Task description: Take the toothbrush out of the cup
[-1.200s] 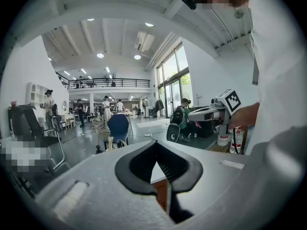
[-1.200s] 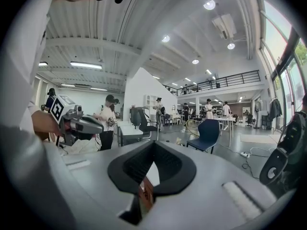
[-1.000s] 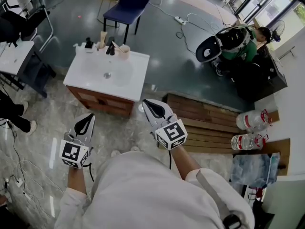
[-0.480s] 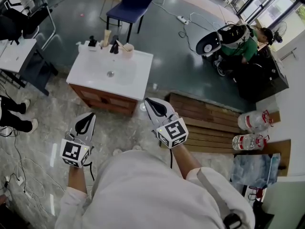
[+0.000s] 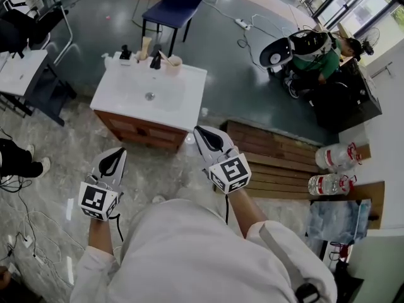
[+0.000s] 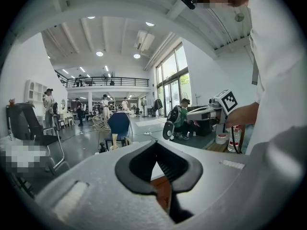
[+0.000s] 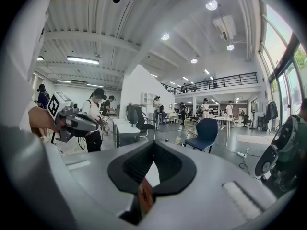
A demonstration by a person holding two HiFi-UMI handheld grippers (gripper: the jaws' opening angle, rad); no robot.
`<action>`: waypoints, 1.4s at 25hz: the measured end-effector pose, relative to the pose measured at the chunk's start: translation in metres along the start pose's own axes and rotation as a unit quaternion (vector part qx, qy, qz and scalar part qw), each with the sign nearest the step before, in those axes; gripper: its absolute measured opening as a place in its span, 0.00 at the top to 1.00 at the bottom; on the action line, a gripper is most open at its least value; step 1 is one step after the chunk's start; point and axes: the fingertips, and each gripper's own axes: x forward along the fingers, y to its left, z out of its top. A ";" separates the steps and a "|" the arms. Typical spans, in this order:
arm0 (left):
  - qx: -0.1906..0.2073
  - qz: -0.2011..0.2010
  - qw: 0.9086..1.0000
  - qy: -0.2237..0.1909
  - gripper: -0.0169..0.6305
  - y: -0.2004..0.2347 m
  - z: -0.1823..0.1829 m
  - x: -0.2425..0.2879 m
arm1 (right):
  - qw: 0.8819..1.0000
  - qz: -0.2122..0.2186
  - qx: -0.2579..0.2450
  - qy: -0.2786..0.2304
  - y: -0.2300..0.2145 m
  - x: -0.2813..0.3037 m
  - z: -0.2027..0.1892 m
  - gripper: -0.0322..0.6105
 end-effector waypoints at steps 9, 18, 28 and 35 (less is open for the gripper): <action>-0.007 0.003 1.000 0.007 0.96 0.023 -0.006 0.017 | 1.000 0.008 0.003 0.005 -0.008 0.031 -0.006 0.94; -0.006 0.020 1.000 0.015 0.96 0.055 0.003 0.077 | 1.000 0.022 0.007 0.004 -0.064 0.078 -0.011 0.95; -0.004 0.039 0.999 0.014 0.96 0.083 0.028 0.149 | 0.999 0.048 0.003 -0.004 -0.127 0.127 0.001 0.94; -0.008 0.054 0.998 0.014 0.96 0.093 0.033 0.179 | 0.998 0.069 0.000 -0.006 -0.151 0.149 0.001 0.95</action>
